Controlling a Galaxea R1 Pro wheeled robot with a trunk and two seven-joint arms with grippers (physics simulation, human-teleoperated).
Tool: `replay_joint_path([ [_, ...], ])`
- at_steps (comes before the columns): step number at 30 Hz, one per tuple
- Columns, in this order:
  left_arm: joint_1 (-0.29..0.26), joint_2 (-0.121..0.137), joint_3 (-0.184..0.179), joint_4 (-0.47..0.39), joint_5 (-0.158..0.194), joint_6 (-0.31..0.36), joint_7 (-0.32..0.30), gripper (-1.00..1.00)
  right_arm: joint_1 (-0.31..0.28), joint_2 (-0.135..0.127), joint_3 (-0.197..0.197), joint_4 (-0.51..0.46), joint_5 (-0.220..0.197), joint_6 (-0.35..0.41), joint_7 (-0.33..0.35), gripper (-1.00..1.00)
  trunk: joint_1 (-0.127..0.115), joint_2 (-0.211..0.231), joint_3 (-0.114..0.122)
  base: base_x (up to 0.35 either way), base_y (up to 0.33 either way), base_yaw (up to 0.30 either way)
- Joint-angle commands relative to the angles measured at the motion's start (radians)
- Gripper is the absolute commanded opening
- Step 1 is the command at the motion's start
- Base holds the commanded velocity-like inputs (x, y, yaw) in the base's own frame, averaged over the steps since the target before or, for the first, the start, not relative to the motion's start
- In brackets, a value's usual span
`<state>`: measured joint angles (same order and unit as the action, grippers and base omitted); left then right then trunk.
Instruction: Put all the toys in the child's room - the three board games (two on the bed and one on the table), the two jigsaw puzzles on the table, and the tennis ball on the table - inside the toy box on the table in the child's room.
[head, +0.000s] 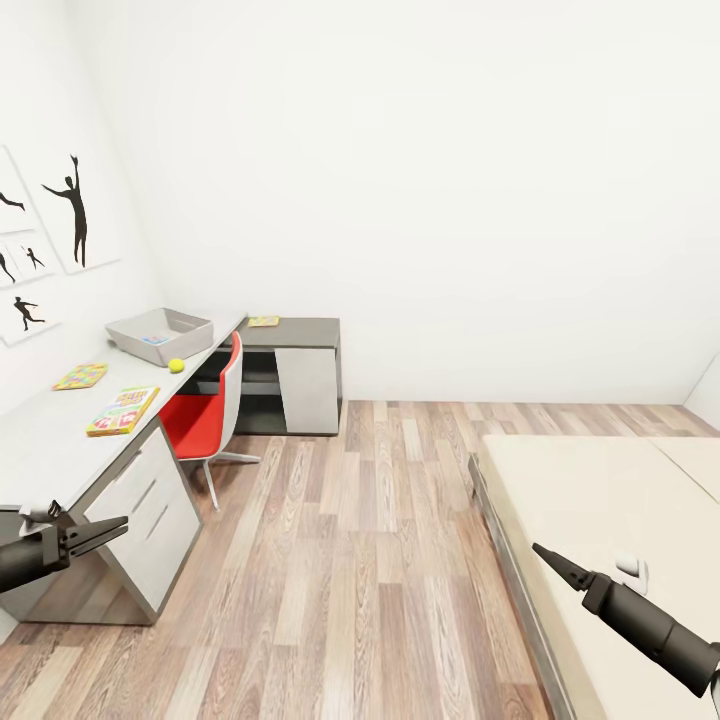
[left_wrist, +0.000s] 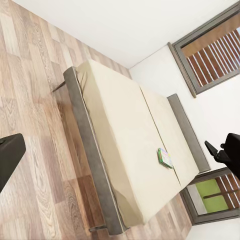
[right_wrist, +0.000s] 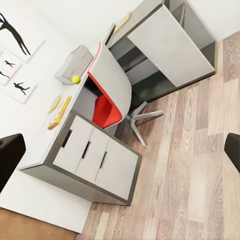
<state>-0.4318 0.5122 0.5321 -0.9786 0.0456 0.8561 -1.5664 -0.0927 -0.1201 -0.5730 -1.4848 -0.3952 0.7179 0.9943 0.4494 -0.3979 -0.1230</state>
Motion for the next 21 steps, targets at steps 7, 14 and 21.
replay_joint_path([
  [7,-0.001,0.0,0.0,0.0,-0.001,0.011,-0.004,1.0,-0.001,0.001,-0.001,0.0,-0.004,0.006,0.001,1.0,0.001,-0.002,-0.002,0.0,0.0,0.0],
  [14,-0.001,-0.001,0.0,0.0,-0.001,0.011,-0.004,1.0,-0.001,0.002,-0.001,0.0,-0.004,0.006,0.001,1.0,0.001,-0.002,-0.002,0.0,0.0,0.0],
  [21,-0.001,-0.001,-0.001,0.0,-0.001,0.011,-0.004,1.0,-0.001,0.002,-0.001,0.0,-0.004,0.006,0.001,1.0,0.001,-0.002,-0.002,0.0,-0.004,0.0],
])
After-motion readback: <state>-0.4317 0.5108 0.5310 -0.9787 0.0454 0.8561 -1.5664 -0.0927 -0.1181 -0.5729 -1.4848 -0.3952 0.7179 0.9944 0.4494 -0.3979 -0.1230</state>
